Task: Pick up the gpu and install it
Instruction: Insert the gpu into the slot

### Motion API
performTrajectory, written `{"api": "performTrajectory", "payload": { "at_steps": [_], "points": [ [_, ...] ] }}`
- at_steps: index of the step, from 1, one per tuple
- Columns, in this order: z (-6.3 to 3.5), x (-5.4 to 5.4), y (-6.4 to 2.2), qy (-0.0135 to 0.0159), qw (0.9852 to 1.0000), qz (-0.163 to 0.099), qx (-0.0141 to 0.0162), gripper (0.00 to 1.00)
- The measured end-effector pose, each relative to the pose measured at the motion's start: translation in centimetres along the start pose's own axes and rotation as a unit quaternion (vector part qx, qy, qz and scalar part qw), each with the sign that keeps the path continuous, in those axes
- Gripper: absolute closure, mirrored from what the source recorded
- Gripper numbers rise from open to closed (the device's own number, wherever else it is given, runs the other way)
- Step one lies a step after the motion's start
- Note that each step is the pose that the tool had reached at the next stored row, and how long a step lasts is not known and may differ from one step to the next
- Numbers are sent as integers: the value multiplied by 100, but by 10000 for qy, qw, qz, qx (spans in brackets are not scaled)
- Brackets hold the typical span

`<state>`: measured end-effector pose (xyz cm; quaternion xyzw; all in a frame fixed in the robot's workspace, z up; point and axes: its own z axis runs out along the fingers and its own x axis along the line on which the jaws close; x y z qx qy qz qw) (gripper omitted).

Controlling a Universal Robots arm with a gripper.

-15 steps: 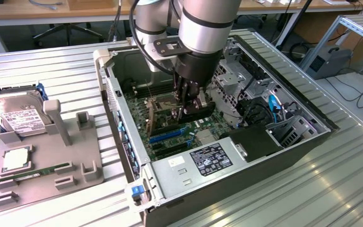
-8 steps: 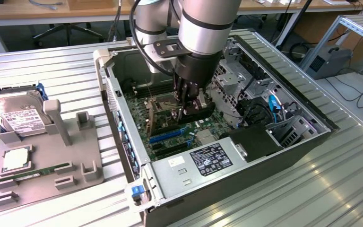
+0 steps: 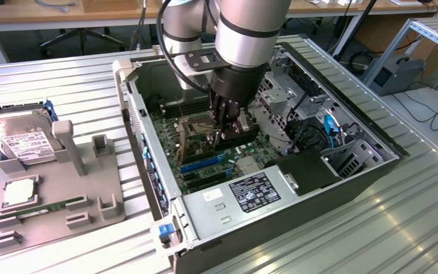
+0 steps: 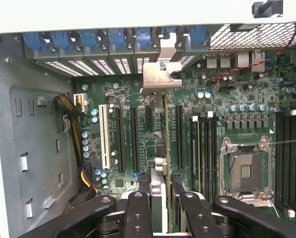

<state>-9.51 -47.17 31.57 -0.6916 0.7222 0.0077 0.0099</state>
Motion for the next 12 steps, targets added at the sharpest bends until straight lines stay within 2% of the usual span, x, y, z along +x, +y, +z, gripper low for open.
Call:
{"api": "performTrajectory", "payload": {
  "at_steps": [12],
  "points": [
    [39, 1, 0, 0, 10000, 0, 0, 73]
  ]
}}
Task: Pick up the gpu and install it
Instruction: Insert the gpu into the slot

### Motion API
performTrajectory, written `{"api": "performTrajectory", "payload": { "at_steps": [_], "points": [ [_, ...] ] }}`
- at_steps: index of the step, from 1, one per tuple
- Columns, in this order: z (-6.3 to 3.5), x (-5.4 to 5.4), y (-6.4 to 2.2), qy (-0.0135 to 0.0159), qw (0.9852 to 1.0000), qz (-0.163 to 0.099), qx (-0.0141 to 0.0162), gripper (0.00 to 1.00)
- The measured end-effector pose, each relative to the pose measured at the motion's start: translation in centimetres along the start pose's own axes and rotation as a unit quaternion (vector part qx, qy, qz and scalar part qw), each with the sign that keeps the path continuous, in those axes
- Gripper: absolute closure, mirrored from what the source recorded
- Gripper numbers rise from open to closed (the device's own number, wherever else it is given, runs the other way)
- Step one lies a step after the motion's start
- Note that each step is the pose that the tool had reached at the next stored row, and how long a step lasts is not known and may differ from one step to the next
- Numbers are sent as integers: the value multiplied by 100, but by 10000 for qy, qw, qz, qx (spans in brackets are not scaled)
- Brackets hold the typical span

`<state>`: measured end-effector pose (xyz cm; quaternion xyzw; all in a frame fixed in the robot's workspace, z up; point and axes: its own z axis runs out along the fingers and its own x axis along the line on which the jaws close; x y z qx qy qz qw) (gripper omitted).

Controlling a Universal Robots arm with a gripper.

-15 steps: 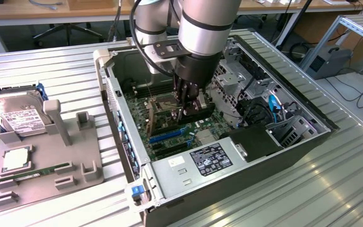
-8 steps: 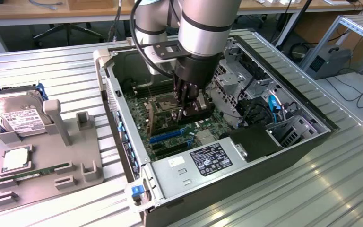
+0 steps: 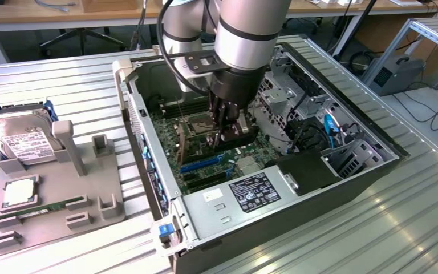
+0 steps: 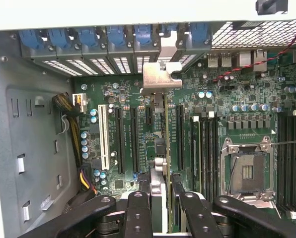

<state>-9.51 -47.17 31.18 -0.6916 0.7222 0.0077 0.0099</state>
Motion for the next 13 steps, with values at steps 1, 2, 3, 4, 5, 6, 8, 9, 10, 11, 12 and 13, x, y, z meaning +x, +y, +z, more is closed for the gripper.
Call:
{"api": "performTrajectory", "payload": {
  "at_steps": [1, 2, 3, 4, 5, 6, 8, 9, 10, 11, 12, 13],
  "points": [
    [3, 0, 0, 0, 10000, 0, 0, 73],
    [5, 0, 0, 0, 10000, 0, 0, 73],
    [8, 0, 0, 0, 10000, 0, 0, 73],
    [10, 0, 0, 0, 10000, 0, 0, 73],
    [13, 0, 0, 0, 10000, 0, 0, 73],
    [15, 0, 0, 0, 10000, 0, 0, 73],
    [21, 0, 0, 0, 10000, 0, 0, 73],
    [24, 1, 0, 0, 10000, 0, 0, 73],
    [26, 1, 0, 0, 10000, 0, 0, 73],
    [29, 1, 0, 0, 10000, 0, 0, 73],
    [32, 1, 0, 0, 10000, 0, 0, 73],
    [34, 1, 0, 0, 10000, 0, 0, 73]
  ]
}}
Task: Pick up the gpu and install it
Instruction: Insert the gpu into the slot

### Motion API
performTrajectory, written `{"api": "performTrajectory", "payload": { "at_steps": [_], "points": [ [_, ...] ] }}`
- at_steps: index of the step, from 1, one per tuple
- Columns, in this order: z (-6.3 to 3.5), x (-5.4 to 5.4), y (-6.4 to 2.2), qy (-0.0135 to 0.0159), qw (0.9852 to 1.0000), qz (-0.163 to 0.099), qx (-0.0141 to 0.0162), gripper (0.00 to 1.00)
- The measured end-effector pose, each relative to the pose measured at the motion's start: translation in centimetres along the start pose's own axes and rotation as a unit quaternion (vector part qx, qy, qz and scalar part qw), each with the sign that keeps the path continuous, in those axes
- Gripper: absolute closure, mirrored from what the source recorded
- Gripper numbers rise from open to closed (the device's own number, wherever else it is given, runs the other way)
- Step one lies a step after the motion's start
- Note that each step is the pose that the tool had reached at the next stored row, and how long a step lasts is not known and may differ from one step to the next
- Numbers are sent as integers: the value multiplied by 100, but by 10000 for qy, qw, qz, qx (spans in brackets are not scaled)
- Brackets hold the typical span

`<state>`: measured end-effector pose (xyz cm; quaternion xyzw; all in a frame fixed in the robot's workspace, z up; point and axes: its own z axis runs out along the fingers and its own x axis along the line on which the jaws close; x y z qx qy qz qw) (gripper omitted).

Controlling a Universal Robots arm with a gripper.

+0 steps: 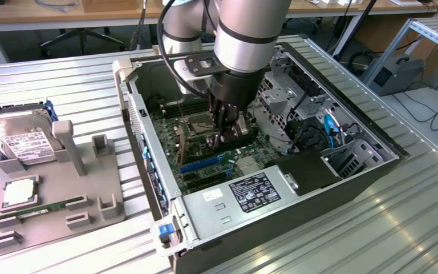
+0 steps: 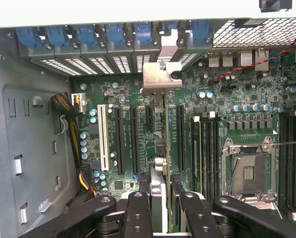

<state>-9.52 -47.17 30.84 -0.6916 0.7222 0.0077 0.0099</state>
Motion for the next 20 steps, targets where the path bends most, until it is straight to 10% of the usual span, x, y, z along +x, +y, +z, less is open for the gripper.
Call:
{"api": "performTrajectory", "payload": {
  "at_steps": [20],
  "points": [
    [56, 2, 1, 0, 10000, 0, 0, 73]
  ]
}}
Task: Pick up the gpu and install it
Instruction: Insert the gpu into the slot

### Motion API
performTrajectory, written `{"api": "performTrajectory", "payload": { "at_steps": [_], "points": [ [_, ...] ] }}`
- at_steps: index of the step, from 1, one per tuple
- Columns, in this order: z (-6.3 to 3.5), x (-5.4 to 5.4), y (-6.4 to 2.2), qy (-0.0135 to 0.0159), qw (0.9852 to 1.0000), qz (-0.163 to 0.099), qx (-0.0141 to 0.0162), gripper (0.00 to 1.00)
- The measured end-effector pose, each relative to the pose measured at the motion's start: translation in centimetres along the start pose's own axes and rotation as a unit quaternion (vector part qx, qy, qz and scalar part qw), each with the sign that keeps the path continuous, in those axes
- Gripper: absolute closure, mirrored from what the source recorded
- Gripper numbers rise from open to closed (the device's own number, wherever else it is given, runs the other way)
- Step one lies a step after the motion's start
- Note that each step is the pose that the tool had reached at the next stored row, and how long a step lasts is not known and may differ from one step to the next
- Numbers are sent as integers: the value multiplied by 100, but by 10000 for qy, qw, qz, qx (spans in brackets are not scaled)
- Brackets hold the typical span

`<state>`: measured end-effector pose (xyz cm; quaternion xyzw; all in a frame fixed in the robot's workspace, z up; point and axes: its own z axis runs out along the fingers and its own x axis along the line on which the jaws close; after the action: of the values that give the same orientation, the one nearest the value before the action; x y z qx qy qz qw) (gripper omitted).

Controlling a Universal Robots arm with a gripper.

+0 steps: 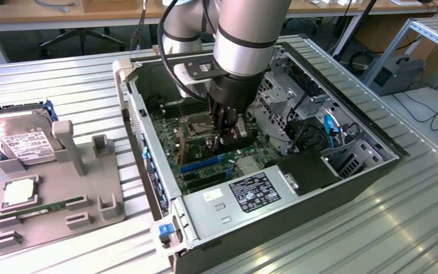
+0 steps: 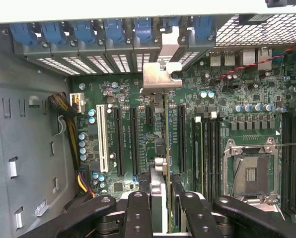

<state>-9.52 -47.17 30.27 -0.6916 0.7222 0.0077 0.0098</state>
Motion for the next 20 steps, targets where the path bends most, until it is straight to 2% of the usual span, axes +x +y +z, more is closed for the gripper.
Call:
{"api": "performTrajectory", "payload": {
  "at_steps": [20],
  "points": [
    [56, 1, 0, 0, 10000, 0, 0, 73]
  ]
}}
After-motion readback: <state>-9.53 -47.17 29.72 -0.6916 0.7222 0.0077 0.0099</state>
